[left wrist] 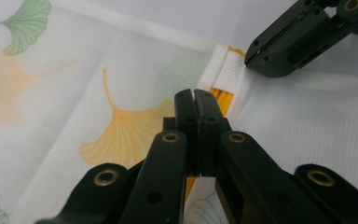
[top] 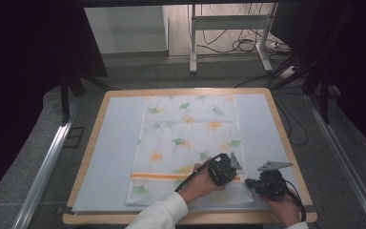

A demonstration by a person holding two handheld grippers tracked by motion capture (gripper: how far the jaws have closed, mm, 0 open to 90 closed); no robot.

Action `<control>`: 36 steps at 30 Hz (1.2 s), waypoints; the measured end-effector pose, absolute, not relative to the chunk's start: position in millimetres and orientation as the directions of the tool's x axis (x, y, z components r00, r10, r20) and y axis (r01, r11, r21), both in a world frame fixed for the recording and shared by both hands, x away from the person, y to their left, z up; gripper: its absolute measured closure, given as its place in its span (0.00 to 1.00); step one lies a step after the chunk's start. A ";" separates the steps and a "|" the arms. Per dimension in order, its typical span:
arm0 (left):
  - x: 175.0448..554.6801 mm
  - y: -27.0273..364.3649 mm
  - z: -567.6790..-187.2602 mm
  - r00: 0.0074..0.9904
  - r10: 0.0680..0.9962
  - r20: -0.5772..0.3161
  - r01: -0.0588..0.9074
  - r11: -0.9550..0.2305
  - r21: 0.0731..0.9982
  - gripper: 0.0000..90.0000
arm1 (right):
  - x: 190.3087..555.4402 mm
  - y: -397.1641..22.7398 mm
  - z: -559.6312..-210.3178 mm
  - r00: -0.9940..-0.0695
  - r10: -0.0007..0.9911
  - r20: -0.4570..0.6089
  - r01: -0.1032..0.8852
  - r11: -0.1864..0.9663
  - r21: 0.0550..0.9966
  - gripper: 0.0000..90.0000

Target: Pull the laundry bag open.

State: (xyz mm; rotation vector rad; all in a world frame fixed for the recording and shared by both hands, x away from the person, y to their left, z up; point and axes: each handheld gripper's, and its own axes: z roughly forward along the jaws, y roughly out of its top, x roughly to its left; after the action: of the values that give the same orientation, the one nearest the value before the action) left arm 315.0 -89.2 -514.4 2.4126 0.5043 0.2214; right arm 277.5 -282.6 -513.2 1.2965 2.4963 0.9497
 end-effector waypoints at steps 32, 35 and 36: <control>309.9 -58.2 -513.2 0.903 0.429 0.010 0.322 -0.694 0.644 1.00 | 276.4 -283.4 -512.7 -0.608 0.782 0.134 0.674 0.420 0.608 1.00; 307.6 -54.9 -513.5 0.903 0.430 0.007 0.324 -0.690 0.647 1.00 | 276.2 -283.3 -512.6 -0.608 0.782 0.134 0.674 0.420 0.607 1.00; 307.2 -53.7 -513.6 0.903 0.431 0.007 0.324 -0.690 0.648 1.00 | 276.2 -283.3 -512.6 -0.608 0.782 0.134 0.674 0.420 0.607 1.00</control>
State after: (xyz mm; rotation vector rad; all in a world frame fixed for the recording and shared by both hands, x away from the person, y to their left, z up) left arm 307.2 -53.7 -513.6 2.3882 0.5373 0.2070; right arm 276.2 -283.3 -512.6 1.2952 2.5005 0.9488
